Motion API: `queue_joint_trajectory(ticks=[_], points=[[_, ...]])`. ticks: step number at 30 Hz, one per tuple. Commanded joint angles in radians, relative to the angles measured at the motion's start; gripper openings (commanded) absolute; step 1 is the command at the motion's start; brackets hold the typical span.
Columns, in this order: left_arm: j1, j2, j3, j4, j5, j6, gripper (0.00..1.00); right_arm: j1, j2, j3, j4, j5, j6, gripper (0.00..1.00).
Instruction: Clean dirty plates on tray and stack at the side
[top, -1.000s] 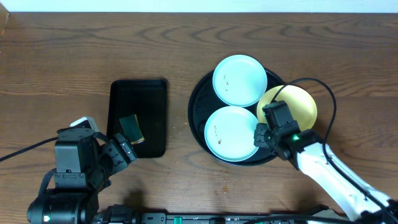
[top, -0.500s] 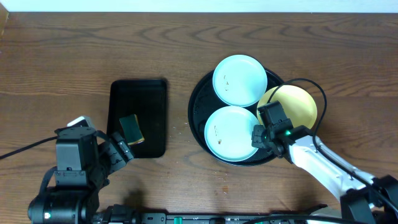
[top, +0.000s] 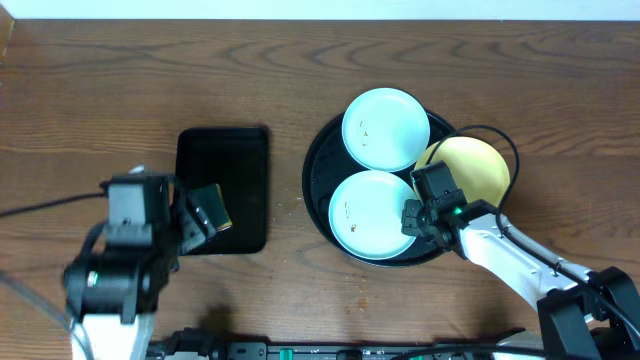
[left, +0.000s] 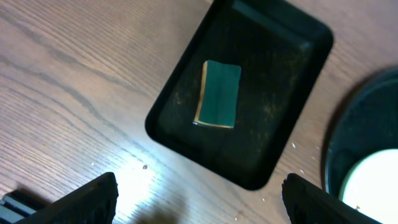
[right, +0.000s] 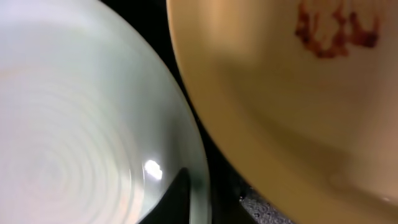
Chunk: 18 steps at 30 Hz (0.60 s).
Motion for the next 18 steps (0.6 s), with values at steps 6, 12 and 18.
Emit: queue_joint_trajectory(ticks=[6,12,18], points=[[-0.002,0.298,-0.013,0.063,-0.021,-0.013,0.85,0.008,0.008,-0.006,0.041,0.008,-0.069,0.09],[-0.002,0.499,-0.013,0.185,-0.021,-0.013,0.86,0.008,0.008,-0.006,0.041,0.008,-0.069,0.11],[-0.002,0.675,-0.013,0.269,0.022,-0.012,0.86,0.008,0.008,-0.006,0.04,0.008,-0.069,0.14]])
